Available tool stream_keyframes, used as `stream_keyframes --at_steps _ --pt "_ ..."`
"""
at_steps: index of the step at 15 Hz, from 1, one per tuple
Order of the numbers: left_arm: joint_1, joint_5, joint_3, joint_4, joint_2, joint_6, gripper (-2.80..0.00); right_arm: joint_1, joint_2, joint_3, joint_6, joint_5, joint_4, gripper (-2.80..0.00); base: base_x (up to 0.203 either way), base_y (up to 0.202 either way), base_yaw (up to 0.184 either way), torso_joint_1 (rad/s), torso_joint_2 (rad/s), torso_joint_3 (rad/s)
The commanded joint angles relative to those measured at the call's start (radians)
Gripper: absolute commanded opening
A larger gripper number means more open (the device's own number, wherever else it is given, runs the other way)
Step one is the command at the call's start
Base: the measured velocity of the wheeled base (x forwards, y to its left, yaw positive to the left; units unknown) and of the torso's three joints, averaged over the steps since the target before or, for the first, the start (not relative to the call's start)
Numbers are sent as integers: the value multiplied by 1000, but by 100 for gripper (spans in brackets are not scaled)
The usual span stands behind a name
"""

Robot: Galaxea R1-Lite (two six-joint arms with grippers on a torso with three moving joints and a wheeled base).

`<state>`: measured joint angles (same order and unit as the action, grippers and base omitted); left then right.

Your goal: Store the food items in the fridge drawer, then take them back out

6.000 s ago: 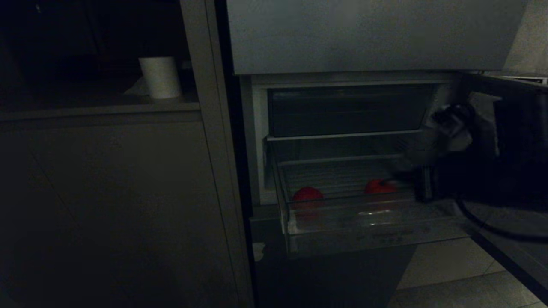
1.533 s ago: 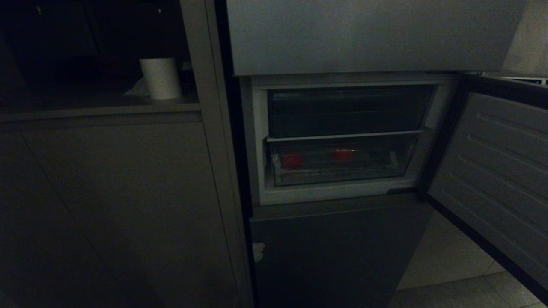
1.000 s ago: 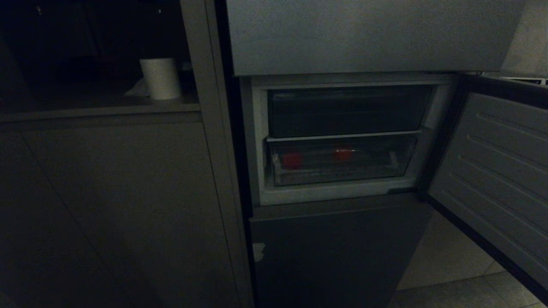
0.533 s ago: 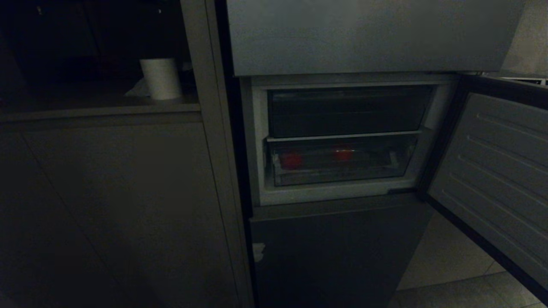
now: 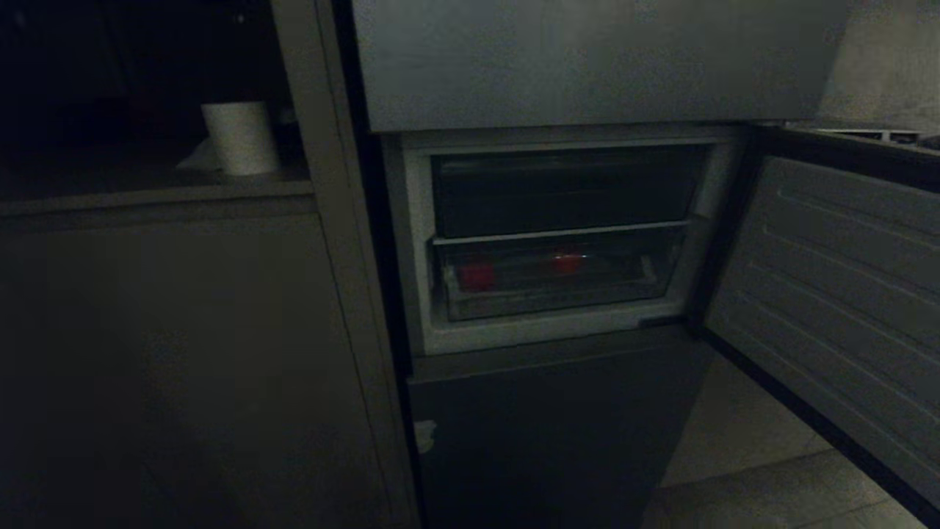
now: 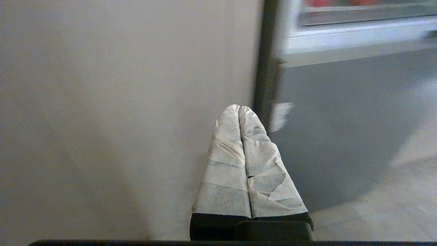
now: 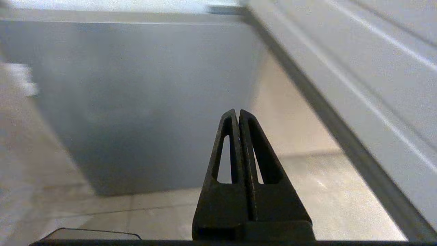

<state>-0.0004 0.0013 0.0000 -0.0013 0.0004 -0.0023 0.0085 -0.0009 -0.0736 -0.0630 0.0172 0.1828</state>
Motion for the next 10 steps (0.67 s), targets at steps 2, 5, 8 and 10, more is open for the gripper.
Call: stream_keyframes --at_steps 2,5,8,10 --pt "0 0 0 0 0 -1 -280 1 1 0 0 1 1 -280 -1 9 -182 -1 6 5" --pt "0 0 0 0 0 -1 -280 1 1 0 -1 0 1 -280 -1 9 -174 3 3 2" --pt "0 -1 0 0 0 -1 -280 1 1 0 0 0 1 -280 -3 7 -175 3 5 4" --pt "0 -1 0 -2 0 -1 -280 1 1 0 0 0 1 -280 -1 10 -176 2 2 -3"
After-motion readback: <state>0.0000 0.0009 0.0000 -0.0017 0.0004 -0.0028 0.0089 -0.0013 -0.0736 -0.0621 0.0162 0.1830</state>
